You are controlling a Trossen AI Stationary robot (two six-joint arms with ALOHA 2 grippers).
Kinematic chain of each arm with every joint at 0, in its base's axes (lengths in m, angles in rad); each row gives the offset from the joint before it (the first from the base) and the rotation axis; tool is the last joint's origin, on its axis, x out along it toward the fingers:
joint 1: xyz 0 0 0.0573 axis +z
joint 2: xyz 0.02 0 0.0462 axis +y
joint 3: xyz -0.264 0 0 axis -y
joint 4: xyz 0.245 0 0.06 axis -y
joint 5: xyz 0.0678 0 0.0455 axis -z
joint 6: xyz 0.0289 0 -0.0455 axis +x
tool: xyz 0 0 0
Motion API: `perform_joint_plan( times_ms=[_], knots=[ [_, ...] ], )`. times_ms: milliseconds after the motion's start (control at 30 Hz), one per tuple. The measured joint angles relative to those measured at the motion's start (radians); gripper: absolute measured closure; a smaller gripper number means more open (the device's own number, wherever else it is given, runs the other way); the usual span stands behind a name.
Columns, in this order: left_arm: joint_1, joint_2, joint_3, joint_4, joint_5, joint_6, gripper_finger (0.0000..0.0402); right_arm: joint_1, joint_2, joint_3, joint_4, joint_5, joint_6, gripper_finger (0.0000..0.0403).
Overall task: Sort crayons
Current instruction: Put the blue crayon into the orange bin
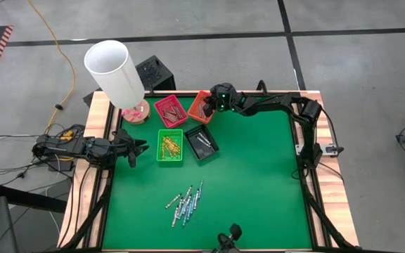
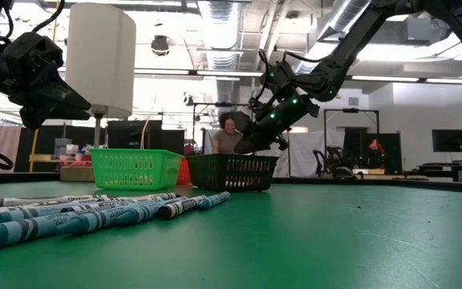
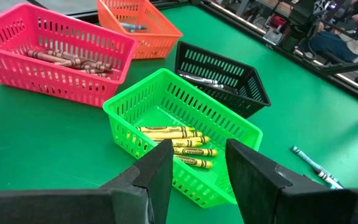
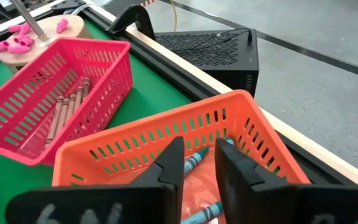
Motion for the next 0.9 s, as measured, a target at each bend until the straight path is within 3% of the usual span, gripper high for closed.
perform_joint_plan(
  times_ms=[333, 567, 900],
  knots=[
    [0.000, 0.000, 0.000, 0.000, 0.000, 0.000, 0.0265, -0.003, 0.000, 0.000, 0.001, -0.022, 0.000, 0.0259],
    [0.000, 0.000, 0.000, 0.000, 0.000, 0.000, 0.0265, -0.003, -0.026, 0.015, -0.002, -0.031, -0.024, 0.0243],
    [0.000, 0.000, 0.000, 0.000, 0.005, -0.001, 0.0265, 0.087, -0.196, 0.060, -0.015, -0.236, -0.047, 0.0253]
  ],
)
